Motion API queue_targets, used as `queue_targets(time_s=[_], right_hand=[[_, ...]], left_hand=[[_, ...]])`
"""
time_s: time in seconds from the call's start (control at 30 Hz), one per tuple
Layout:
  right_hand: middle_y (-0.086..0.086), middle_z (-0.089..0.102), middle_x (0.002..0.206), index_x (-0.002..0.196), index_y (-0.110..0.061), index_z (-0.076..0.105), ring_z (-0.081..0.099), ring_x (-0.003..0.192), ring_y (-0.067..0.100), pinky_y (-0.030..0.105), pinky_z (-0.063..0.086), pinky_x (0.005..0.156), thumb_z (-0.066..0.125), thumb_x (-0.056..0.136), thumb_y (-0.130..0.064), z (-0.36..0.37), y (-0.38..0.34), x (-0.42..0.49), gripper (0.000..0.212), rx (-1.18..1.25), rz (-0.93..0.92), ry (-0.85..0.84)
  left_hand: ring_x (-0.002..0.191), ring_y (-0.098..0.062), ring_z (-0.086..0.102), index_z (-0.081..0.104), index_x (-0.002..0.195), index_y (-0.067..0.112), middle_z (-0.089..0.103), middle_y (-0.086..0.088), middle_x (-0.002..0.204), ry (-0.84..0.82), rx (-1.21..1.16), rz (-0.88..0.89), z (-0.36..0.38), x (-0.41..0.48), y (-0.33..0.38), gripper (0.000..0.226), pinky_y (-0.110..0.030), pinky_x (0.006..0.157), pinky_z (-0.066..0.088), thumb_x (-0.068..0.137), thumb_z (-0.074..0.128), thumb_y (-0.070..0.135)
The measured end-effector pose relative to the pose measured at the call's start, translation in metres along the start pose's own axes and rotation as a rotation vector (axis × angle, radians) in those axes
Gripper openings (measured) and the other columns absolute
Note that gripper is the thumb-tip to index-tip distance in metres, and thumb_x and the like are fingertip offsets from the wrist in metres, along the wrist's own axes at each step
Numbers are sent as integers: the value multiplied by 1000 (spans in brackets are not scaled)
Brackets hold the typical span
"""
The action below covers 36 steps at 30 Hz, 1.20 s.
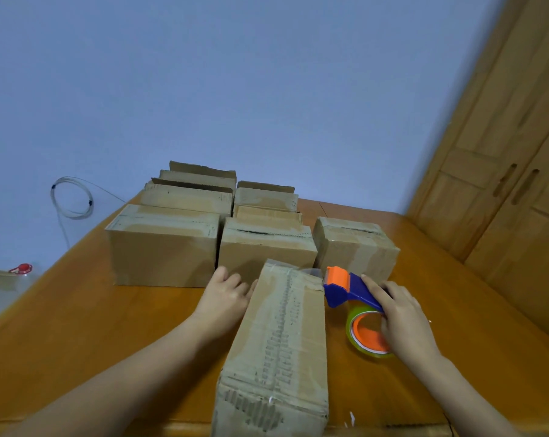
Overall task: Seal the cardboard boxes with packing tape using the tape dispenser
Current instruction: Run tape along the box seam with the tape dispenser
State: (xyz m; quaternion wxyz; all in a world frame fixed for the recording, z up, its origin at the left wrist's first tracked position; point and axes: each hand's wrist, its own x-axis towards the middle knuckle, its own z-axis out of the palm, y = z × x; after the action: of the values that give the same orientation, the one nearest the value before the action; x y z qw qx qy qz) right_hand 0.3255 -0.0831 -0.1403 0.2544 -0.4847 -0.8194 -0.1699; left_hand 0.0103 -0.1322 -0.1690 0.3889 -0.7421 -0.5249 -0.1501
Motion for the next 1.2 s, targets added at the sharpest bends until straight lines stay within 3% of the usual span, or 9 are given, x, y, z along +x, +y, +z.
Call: queue_targets(time_s=[0.13, 0.27, 0.4, 0.47, 0.6, 0.8, 0.93, 1.07, 1.2], right_hand=[[14, 66, 93, 124, -7, 61, 64, 79, 32, 40, 54, 58, 85, 48, 14, 0, 0, -2, 83, -4, 10, -3], [16, 66, 92, 123, -6, 62, 64, 78, 33, 38, 54, 56, 87, 44, 12, -1, -1, -4, 85, -42, 17, 9], [16, 66, 93, 123, -5, 62, 64, 79, 33, 39, 54, 56, 88, 45, 11, 0, -8, -9, 84, -32, 45, 12], [17, 65, 97, 126, -6, 60, 63, 84, 34, 40, 55, 60, 86, 51, 10, 2, -12, -13, 81, -3, 78, 2], [17, 65, 99, 128, -7, 58, 63, 87, 33, 40, 55, 63, 84, 56, 9, 5, -22, -21, 78, 29, 118, 9], [16, 65, 99, 129, -6, 58, 62, 88, 32, 39, 55, 63, 83, 58, 9, 0, -48, -34, 77, 78, 164, 39], [15, 61, 98, 129, -5, 56, 60, 87, 30, 38, 54, 60, 83, 58, 8, -2, -74, -50, 77, 118, 189, 54], [11, 61, 95, 125, -7, 59, 61, 83, 26, 35, 54, 54, 90, 49, 0, 1, -109, -66, 83, 145, 227, 61], [13, 61, 95, 121, -5, 60, 62, 82, 28, 37, 52, 54, 93, 46, -6, 6, -145, -68, 82, 179, 286, 85]], left_hand=[[46, -19, 46, 68, 64, 8, 49, 1, 46, -56, -28, -48, -3, -3, 5, 37, -31, 58, 36, 39, 94, 12], [53, -19, 55, 78, 89, 15, 61, 4, 54, -35, -8, -121, -5, 1, -9, 49, -32, 62, 26, 43, 95, 16], [65, -17, 64, 77, 97, 20, 71, 3, 68, 15, -201, -311, -28, 18, -26, 17, -31, 69, 40, 82, 71, 21], [75, -13, 66, 73, 106, 22, 73, 3, 81, -92, -397, -443, -50, 31, -34, 23, -34, 81, 49, 95, 53, 26], [86, -10, 65, 66, 120, 21, 72, 2, 105, -362, -694, -490, -100, 59, -23, 40, -29, 75, 56, 98, 44, 46], [122, -31, 49, 44, 135, 18, 51, -9, 134, -766, -462, -313, -138, 76, 40, 80, -50, 98, 44, 81, 45, 77], [131, -35, 41, 28, 145, 17, 40, -8, 144, -879, -262, -245, -141, 62, 53, 84, -58, 100, 41, 82, 65, 57], [118, -26, 50, 31, 142, 21, 38, 0, 146, -800, -260, -214, -136, 35, 31, 63, -36, 84, 50, 88, 61, 13], [120, -19, 47, 29, 142, 28, 30, 7, 153, -724, -330, -202, -132, 12, 3, 68, -27, 72, 45, 84, 60, 9]])
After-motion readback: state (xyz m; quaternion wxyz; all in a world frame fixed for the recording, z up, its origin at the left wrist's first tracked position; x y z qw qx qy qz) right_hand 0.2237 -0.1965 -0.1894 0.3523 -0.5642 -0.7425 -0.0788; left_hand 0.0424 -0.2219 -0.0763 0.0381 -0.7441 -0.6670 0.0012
